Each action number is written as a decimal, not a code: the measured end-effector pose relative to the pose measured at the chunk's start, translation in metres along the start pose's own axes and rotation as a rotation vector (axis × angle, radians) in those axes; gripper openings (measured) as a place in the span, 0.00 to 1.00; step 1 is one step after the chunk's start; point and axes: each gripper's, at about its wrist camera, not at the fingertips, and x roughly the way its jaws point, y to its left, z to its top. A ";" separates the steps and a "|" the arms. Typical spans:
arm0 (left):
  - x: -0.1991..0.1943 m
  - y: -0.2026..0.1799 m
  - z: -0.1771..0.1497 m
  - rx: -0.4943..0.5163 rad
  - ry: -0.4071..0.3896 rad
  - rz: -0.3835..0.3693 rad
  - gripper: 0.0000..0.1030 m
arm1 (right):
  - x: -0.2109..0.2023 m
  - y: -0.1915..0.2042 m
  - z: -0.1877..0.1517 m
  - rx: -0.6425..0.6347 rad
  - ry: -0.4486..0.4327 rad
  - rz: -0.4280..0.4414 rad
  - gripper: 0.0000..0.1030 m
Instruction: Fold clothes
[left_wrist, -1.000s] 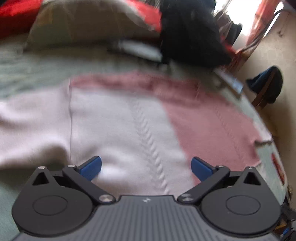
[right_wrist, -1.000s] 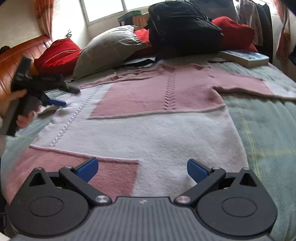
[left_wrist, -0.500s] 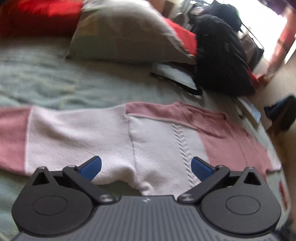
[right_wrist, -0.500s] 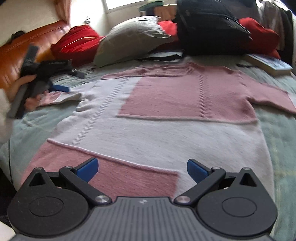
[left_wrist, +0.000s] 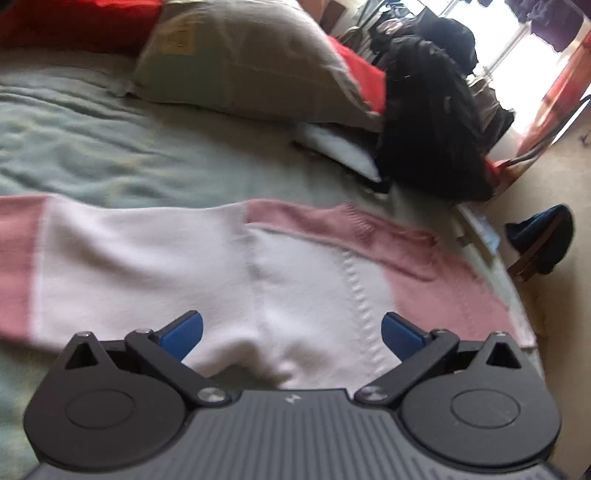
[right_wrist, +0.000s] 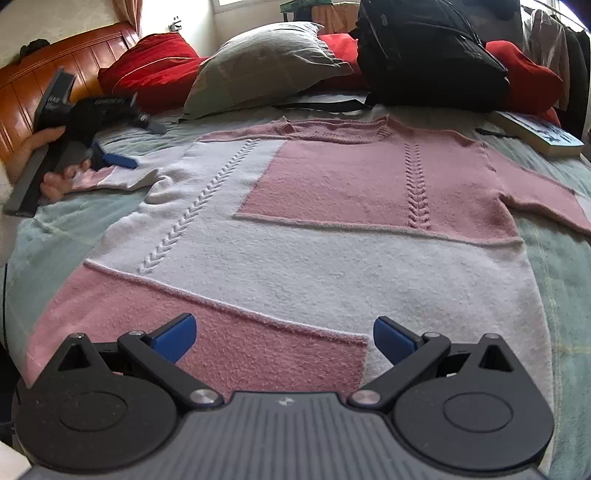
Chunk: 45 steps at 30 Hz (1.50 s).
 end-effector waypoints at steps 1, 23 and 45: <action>0.007 -0.001 -0.001 -0.011 0.012 -0.015 0.99 | 0.000 0.002 0.000 -0.005 -0.001 0.003 1.00; 0.006 0.081 0.054 -0.169 0.029 0.005 0.99 | 0.014 0.001 -0.006 -0.022 0.033 -0.049 1.00; -0.038 0.126 0.044 -0.147 -0.074 0.334 0.99 | 0.019 0.015 0.001 -0.049 0.043 -0.086 1.00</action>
